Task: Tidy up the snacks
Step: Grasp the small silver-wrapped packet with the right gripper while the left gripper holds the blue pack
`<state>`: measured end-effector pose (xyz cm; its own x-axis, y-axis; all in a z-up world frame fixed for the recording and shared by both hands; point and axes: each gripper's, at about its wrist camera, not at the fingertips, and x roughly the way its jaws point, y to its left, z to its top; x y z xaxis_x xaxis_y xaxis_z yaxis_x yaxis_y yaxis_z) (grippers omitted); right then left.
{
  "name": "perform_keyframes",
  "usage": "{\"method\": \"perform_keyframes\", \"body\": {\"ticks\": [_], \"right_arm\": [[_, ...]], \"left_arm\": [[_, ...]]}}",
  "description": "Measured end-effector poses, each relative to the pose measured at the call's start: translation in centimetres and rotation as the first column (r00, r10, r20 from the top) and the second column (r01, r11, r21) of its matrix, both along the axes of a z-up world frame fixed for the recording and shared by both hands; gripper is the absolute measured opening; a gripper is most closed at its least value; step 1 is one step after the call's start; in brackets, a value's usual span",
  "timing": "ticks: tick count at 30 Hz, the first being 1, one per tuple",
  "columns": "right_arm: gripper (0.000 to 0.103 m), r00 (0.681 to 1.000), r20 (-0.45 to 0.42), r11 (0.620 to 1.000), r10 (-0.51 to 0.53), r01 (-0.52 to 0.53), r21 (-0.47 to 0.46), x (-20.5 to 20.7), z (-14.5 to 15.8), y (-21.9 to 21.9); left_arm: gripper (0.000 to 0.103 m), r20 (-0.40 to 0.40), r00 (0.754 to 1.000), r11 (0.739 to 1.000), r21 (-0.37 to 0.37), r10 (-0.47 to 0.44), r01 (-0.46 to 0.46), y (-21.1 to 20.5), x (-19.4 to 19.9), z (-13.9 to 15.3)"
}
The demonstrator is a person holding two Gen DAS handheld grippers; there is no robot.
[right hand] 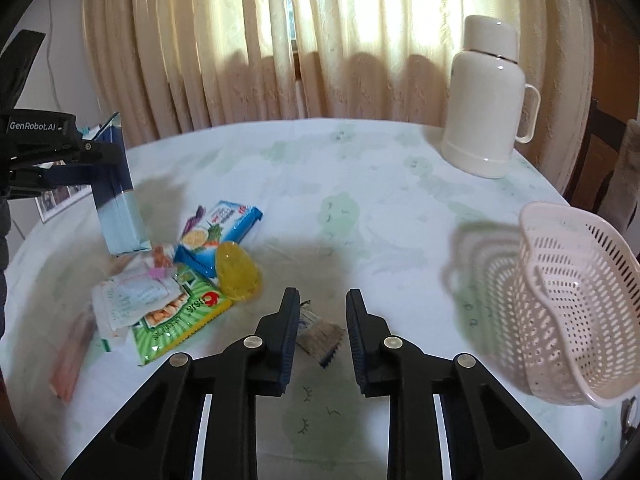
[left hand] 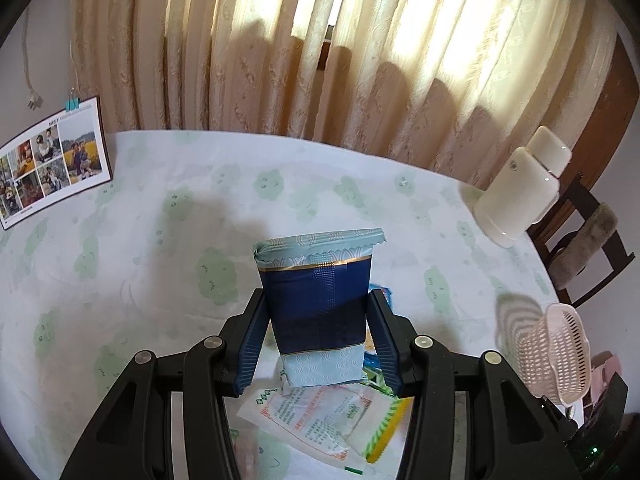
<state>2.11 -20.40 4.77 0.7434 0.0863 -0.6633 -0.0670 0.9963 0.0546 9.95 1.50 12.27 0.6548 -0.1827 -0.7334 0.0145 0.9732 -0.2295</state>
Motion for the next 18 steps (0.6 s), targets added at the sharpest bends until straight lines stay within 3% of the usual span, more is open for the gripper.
{"method": "perform_keyframes", "body": {"ticks": [5, 8, 10, 12, 15, 18], "right_arm": [[0.025, 0.999, 0.038, 1.000, -0.001, 0.001, 0.023, -1.2, 1.4, -0.5], [0.026, 0.998, 0.007, 0.997, 0.061, -0.061, 0.039, -0.6, 1.0, -0.1], [0.032, 0.998, -0.012, 0.997, 0.069, -0.068, 0.020, 0.2, 0.3, 0.3], [0.056, 0.994, -0.054, 0.995, 0.100, -0.100, 0.006, 1.4, -0.9, 0.5], [0.060, 0.990, -0.087, 0.994, 0.112, -0.112, 0.002, 3.1, -2.5, 0.2], [0.059, 0.977, -0.150, 0.987, 0.150, -0.138, 0.083, 4.1, -3.6, -0.4]], "left_arm": [[0.046, 0.025, 1.000, 1.000, -0.011, -0.018, 0.019, -0.3, -0.8, 1.0], [0.046, 0.028, 0.999, 1.000, -0.018, -0.025, 0.025, -0.4, -1.1, 1.3], [0.046, 0.035, 0.999, 0.999, -0.020, -0.028, 0.028, -0.4, -1.3, 1.5], [0.046, 0.040, 0.999, 0.999, -0.020, -0.031, 0.032, -0.4, -1.5, 1.6], [0.046, 0.038, 0.999, 0.999, -0.022, -0.032, 0.033, -0.4, -1.5, 1.6], [0.046, 0.032, 0.999, 0.999, -0.025, -0.026, 0.027, -0.2, -1.4, 1.6]]}}
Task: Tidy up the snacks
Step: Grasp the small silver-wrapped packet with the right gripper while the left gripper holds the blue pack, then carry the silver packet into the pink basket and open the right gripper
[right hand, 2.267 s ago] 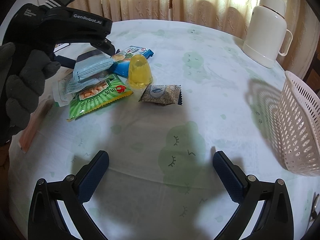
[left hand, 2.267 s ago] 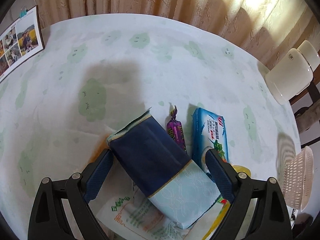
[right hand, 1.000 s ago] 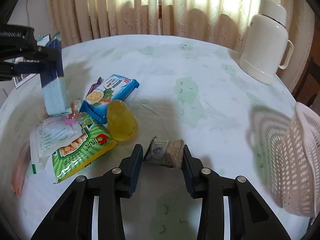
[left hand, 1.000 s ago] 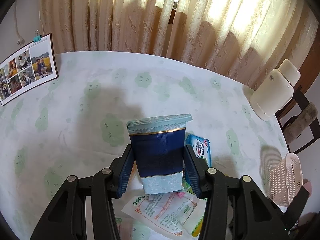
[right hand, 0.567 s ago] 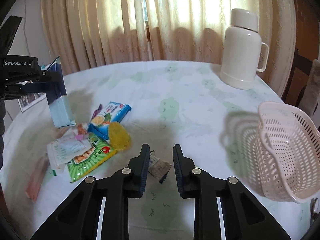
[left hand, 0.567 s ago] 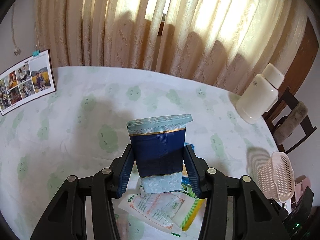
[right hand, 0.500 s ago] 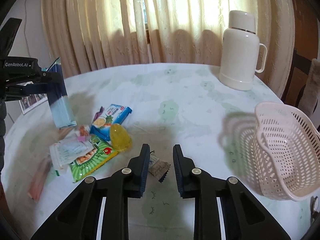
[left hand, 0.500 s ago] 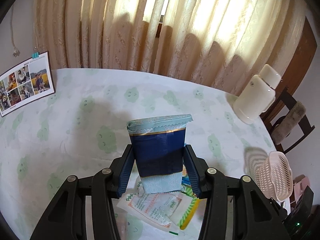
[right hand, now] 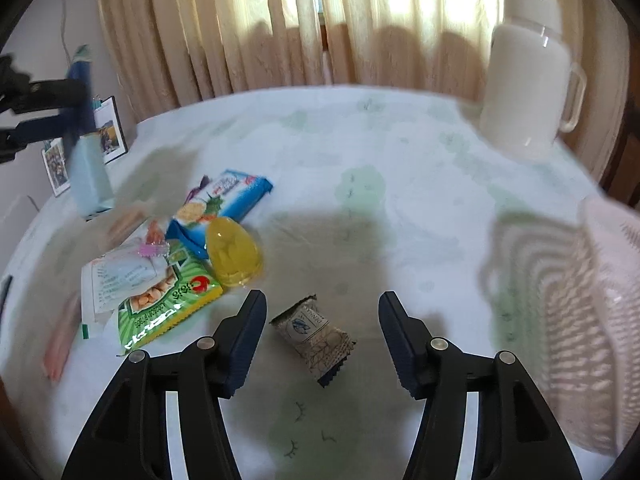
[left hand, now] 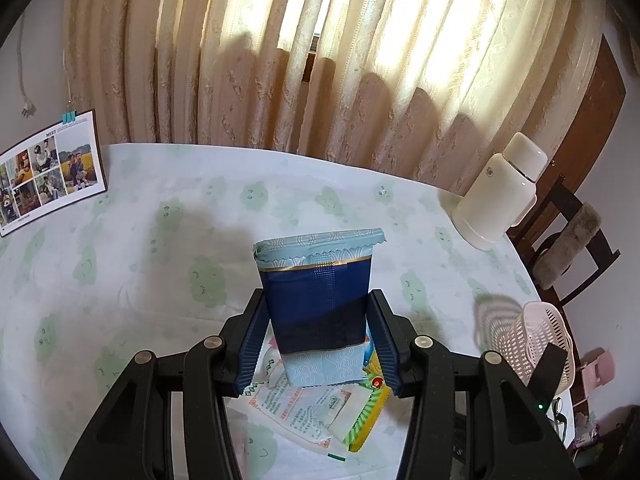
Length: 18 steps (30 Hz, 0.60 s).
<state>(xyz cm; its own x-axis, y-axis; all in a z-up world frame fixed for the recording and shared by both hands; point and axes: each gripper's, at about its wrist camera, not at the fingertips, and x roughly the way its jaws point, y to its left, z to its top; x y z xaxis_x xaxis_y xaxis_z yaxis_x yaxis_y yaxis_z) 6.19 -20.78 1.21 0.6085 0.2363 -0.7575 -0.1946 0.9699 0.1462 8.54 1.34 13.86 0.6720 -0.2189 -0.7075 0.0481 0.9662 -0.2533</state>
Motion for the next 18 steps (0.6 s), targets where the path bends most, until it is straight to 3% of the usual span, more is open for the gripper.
{"method": "perform_keyframes", "body": {"ticks": [6, 10, 13, 18], "right_arm": [[0.059, 0.992, -0.030, 0.992, 0.124, -0.124, -0.002, -3.1, 0.0, 2.0], [0.059, 0.994, -0.010, 0.990, 0.108, -0.108, -0.096, -3.6, 0.1, 2.9], [0.057, 1.000, -0.012, 0.992, 0.020, -0.022, -0.124, -2.2, 0.0, 2.2], [0.031, 1.000, -0.009, 0.995, -0.002, 0.002, -0.104, -1.0, -0.2, 1.8]], "left_arm": [[0.046, -0.008, 1.000, 1.000, -0.005, 0.009, -0.009, 0.1, 0.1, 0.0], [0.046, -0.008, 1.000, 1.000, -0.003, 0.000, 0.000, 0.2, 0.2, 0.0], [0.046, 0.000, 1.000, 1.000, 0.000, -0.010, 0.010, 0.1, -0.1, 0.1], [0.046, 0.007, 1.000, 1.000, -0.005, -0.015, 0.015, 0.2, -0.3, 0.2]]}}
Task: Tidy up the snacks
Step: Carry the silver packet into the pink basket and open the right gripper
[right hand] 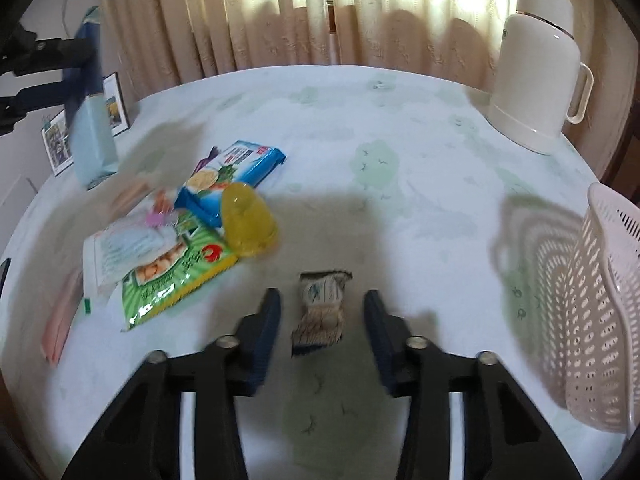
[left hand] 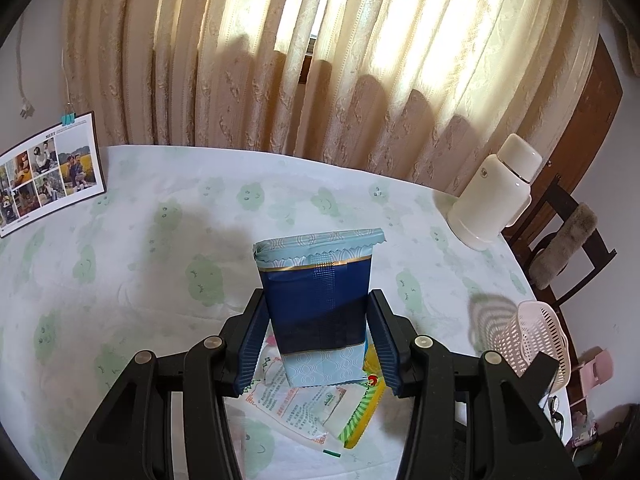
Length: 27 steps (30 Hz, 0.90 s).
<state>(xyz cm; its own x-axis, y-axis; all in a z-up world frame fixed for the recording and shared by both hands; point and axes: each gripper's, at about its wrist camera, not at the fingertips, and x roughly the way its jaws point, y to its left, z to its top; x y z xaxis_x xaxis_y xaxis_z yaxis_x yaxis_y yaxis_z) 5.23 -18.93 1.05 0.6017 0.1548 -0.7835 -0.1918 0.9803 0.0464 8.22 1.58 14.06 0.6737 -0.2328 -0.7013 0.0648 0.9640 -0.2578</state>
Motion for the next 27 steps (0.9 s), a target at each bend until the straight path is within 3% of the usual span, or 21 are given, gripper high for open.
{"method": "perform_keyframes", "body": {"ticks": [2, 9, 14, 20, 27], "right_arm": [[0.025, 1.000, 0.014, 0.999, -0.004, 0.005, -0.034, 0.0, -0.1, 0.3], [0.024, 0.998, 0.055, 0.998, -0.010, 0.013, -0.055, -1.5, 0.6, 0.9], [0.024, 0.989, 0.139, 0.998, -0.040, 0.046, -0.037, -3.6, 3.3, 0.1], [0.024, 0.959, 0.247, 0.990, -0.136, 0.143, -0.011, -5.6, 6.9, -2.6], [0.024, 0.912, 0.297, 0.957, -0.284, 0.291, 0.022, -6.4, 8.4, -6.9]], "left_arm": [[0.046, 0.001, 1.000, 1.000, 0.003, 0.000, 0.000, -0.1, 0.0, 0.0], [0.046, 0.007, 1.000, 1.000, 0.002, -0.004, 0.004, -0.6, -0.5, 0.3], [0.046, 0.014, 1.000, 1.000, 0.003, -0.014, 0.014, -1.0, -0.9, 0.5], [0.046, 0.025, 0.999, 1.000, 0.005, -0.030, 0.030, -1.4, -1.3, 0.8], [0.046, 0.041, 0.998, 0.998, 0.008, -0.057, 0.056, -2.2, -2.1, 1.2]]}}
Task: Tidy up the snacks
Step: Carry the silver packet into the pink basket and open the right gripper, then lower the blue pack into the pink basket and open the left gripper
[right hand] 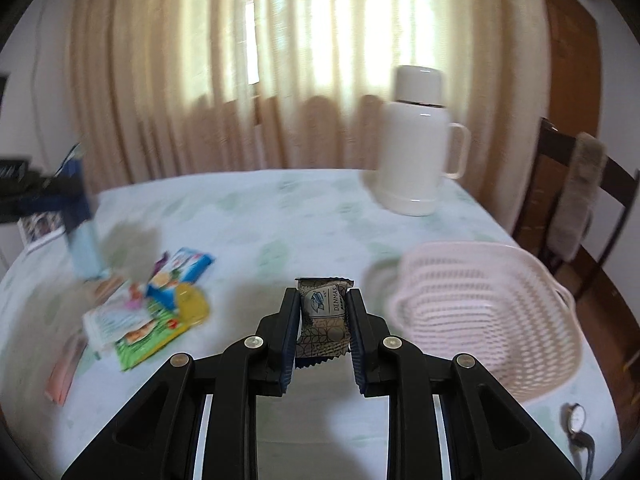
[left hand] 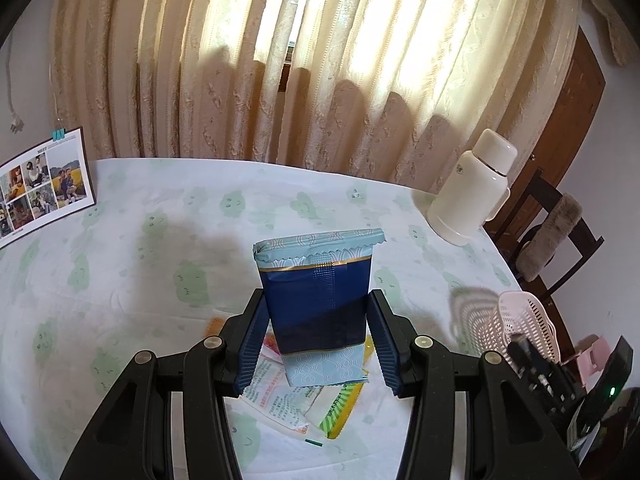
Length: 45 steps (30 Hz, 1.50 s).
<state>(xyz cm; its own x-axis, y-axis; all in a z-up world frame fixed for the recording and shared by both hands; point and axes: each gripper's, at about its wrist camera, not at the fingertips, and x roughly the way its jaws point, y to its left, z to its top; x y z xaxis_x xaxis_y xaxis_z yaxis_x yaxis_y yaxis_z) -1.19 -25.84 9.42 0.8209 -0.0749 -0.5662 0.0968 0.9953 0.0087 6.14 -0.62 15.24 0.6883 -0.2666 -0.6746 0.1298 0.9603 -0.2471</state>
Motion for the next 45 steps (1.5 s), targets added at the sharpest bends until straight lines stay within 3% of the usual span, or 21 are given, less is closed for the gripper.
{"method": "perform_keyframes", "body": {"ticks": [10, 11, 14, 17, 28, 36, 45], "right_arm": [[0.026, 0.977, 0.032, 0.978, -0.209, 0.208, 0.027, 0.6, -0.2, -6.8], [0.029, 0.975, 0.030, 0.975, -0.220, 0.219, 0.022, 0.8, -0.5, -7.3], [0.054, 0.965, 0.043, 0.966, -0.258, 0.258, 0.020, 0.5, -1.0, -8.3], [0.056, 0.951, 0.077, 0.954, -0.300, 0.300, 0.016, -0.2, -1.4, -8.8], [0.062, 0.853, 0.290, 0.894, -0.434, 0.449, 0.019, -3.8, -0.3, -11.0], [0.062, 0.830, 0.287, 0.877, -0.478, 0.468, 0.105, -4.7, -0.9, -12.8], [0.066, 0.834, 0.310, 0.889, -0.457, 0.430, 0.157, -5.8, -1.0, -12.9]], "left_arm": [[0.046, -0.004, 1.000, 0.999, 0.025, -0.026, 0.026, -1.2, -0.2, -0.5], [0.046, -0.006, 1.000, 0.999, 0.028, -0.029, 0.029, -1.3, -0.1, -0.6], [0.046, -0.006, 0.999, 0.999, 0.035, -0.036, 0.036, -1.5, -0.2, -0.8], [0.046, 0.001, 0.999, 0.998, 0.040, -0.046, 0.046, -1.8, -0.5, -0.8], [0.046, 0.021, 0.994, 0.994, 0.046, -0.105, 0.104, -4.8, -2.3, -0.1], [0.046, 0.019, 0.980, 0.978, 0.070, -0.198, 0.196, -10.5, -2.4, 0.3], [0.046, 0.009, 0.947, 0.945, 0.053, -0.322, 0.322, -17.7, -1.6, 0.0]]}}
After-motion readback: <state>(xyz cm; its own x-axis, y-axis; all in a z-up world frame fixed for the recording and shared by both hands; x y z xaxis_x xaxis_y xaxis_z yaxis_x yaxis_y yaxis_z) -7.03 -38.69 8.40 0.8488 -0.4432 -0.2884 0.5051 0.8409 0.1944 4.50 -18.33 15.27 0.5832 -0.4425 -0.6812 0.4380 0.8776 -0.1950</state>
